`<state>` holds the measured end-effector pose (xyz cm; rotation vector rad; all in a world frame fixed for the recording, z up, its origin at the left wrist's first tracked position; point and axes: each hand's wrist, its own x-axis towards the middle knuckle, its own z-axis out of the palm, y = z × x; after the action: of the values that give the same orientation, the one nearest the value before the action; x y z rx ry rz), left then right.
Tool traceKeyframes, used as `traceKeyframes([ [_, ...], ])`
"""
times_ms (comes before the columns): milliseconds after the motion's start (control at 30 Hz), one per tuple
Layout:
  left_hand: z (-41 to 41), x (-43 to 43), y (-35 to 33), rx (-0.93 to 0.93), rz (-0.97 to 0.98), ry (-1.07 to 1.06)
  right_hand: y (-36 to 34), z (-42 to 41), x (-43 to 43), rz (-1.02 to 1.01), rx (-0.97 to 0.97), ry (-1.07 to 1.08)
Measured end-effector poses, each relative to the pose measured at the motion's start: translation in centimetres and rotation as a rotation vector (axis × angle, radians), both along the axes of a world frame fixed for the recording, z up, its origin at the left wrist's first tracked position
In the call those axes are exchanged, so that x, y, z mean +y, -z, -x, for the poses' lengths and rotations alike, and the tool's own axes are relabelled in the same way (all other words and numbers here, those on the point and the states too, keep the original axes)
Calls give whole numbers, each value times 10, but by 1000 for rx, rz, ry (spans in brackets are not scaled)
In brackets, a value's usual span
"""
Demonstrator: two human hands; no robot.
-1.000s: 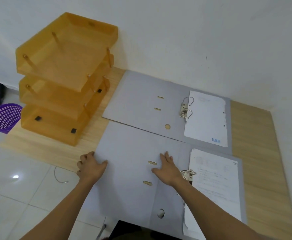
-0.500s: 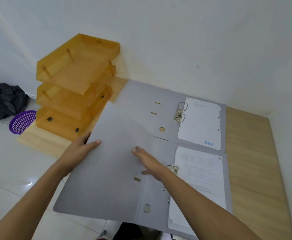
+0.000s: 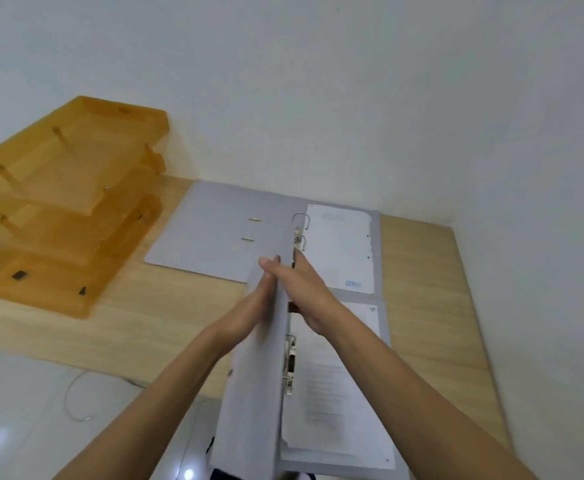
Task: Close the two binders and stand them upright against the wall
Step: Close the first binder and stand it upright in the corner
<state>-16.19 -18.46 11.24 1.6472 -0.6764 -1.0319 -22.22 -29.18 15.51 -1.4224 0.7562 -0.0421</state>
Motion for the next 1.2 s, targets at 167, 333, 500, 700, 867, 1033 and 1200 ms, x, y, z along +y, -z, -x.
traceKeyframes([
  [167,23,-27,50,-254,-274,123,28,56,-42,263,69,222],
  [333,33,-24,93,-502,-455,186,70,113,-82,367,207,353],
  [500,45,-6,115,-558,-487,113,116,164,-100,313,381,409],
  [700,64,10,118,-214,-333,-167,139,168,-89,555,567,175],
  [867,68,5,113,-209,-343,-251,155,167,-79,684,539,-314],
  [1033,72,-2,117,-196,-389,-232,176,185,-78,574,665,-389],
  [1200,73,-5,123,-63,-430,-348,182,193,-81,457,596,-293],
])
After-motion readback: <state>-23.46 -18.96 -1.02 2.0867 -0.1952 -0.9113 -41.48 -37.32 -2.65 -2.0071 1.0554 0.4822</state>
